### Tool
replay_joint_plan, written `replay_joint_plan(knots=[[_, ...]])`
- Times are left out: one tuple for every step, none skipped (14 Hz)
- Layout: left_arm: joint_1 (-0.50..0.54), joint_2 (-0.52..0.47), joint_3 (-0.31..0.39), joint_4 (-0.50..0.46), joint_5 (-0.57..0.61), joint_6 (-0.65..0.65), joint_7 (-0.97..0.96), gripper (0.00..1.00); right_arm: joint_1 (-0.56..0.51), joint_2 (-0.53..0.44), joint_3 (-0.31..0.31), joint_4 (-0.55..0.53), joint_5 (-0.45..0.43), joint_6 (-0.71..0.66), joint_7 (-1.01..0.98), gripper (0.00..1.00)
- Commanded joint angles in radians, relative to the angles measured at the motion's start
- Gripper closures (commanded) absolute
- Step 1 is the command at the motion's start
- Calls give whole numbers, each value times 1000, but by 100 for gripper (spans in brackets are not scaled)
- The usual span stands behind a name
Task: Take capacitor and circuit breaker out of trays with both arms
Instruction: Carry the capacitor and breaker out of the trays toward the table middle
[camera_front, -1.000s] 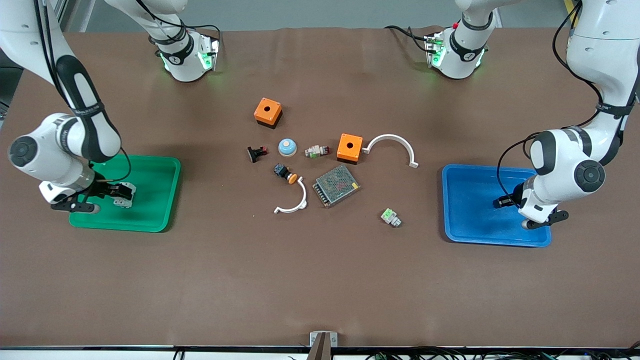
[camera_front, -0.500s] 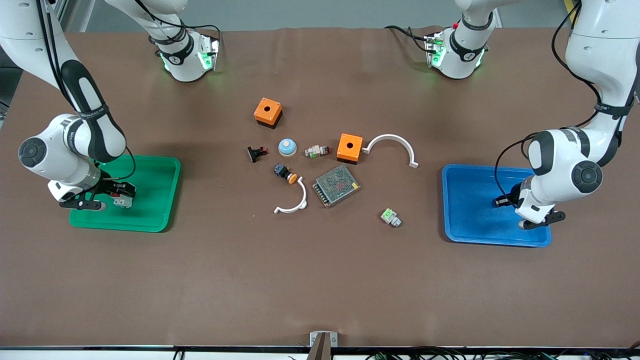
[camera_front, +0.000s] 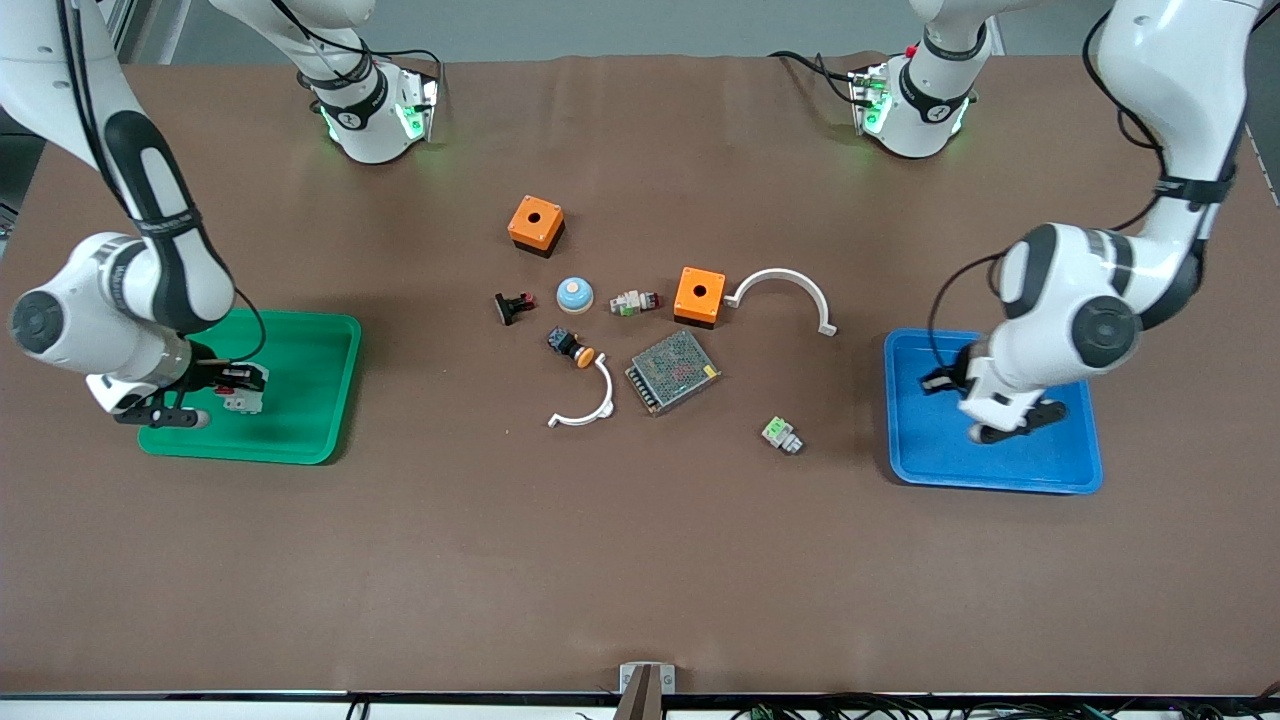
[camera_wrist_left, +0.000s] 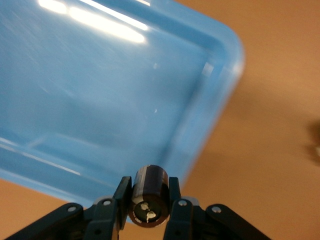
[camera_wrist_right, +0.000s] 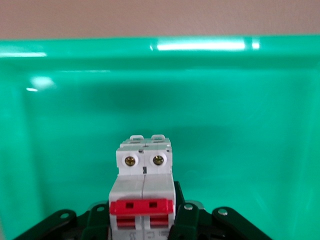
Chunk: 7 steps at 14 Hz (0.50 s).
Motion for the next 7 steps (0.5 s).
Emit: replay_joint_plan(knots=[[-23,11,-74,-13,6,-8,-184,100,74,-71,4,46,28,-112,87,100],[-75,20,-80,-8,9,-8,-279,100,120,-80,4,45,28,-119,162,100],[-127,31,-81,-5,16,-7,-355,100,175,-83,4,45,28,-122,251,100],[-151,46,-81,-2,16,-4,-394,100,241,-83,4,45,28,-114,337,100],[-162,61,-81,-2,18,5,-420,100,308,-80,4,46,28,-107,429,100],[-168,84,-82,-2,18,25,-429,100,364,-76,3,46,28,-82,507,100],[-188,110,-82,-2,15,53,-440,100,424,-73,3,43,28,-58,562,100]])
